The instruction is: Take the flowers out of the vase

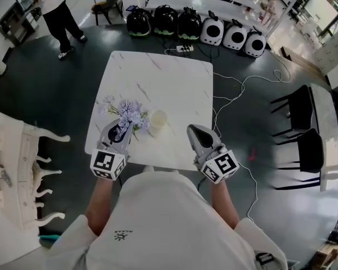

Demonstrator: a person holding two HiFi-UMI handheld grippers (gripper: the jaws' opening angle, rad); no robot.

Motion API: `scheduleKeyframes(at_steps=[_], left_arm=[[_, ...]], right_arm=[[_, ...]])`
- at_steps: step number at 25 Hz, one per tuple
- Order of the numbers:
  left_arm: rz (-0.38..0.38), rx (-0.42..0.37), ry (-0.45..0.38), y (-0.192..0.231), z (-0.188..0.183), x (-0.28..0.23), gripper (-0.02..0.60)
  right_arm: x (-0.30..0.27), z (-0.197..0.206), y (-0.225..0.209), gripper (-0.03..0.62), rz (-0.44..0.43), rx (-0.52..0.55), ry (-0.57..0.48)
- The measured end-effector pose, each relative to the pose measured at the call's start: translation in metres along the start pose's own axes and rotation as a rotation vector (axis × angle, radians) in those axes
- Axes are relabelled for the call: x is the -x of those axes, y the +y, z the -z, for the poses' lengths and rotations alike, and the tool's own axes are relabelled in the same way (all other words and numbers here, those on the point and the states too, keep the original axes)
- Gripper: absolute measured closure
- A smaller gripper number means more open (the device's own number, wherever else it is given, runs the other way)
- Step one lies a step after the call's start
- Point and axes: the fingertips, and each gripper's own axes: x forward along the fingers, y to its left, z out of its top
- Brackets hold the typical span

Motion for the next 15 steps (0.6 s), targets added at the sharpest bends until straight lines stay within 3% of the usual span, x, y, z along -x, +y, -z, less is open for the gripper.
scheduleKeyframes(at_steps=[15], left_arm=[[0.0, -0.001, -0.001, 0.0019, -0.0001, -0.0023, 0.537]], right_arm=[[-0.003, 0.0026, -0.0001, 0.594, 0.006, 0.011, 0.008]])
